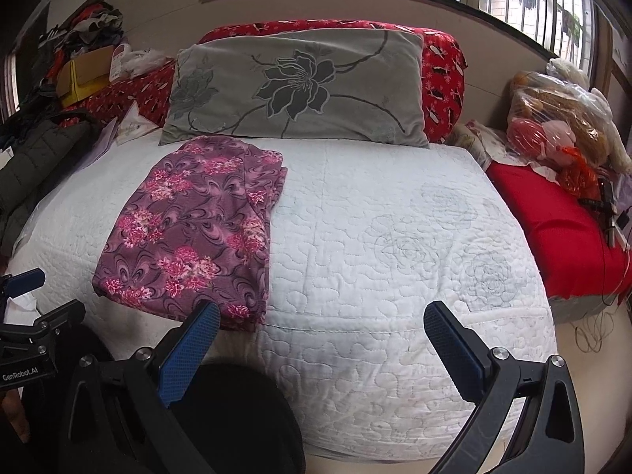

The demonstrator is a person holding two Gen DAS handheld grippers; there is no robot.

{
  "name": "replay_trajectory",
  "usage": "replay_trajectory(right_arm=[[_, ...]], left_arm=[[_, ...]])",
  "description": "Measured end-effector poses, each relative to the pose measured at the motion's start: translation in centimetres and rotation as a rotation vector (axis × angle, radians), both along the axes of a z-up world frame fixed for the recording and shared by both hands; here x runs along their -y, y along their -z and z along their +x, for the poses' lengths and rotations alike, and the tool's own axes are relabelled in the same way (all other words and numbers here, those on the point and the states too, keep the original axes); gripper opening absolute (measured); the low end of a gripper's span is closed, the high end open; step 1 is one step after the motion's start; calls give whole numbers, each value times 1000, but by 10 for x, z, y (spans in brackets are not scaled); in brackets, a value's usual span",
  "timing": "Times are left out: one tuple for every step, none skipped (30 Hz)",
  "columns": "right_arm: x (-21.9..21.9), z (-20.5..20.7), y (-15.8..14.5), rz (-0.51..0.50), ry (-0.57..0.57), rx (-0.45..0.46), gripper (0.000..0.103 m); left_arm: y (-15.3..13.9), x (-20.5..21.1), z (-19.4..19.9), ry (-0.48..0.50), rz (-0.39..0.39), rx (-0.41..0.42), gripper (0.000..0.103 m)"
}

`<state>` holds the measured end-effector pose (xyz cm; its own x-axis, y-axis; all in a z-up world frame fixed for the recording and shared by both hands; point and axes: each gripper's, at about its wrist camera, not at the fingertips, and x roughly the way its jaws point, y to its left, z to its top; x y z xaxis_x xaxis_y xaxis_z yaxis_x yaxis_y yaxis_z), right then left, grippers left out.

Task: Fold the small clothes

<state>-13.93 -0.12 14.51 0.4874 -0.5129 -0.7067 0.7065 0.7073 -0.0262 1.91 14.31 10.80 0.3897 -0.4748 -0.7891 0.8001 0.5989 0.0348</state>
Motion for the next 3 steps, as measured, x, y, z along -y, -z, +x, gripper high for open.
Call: replay_trajectory(right_arm=[[1, 0, 0, 3, 4, 0, 103], [2, -1, 1, 6, 6, 0, 103], [3, -1, 1, 8, 9, 0, 103]], left_arm=[[-1, 0, -2, 2, -4, -2, 89], [-1, 1, -3, 5, -6, -1, 89], [-1, 1, -4, 8, -6, 1, 89]])
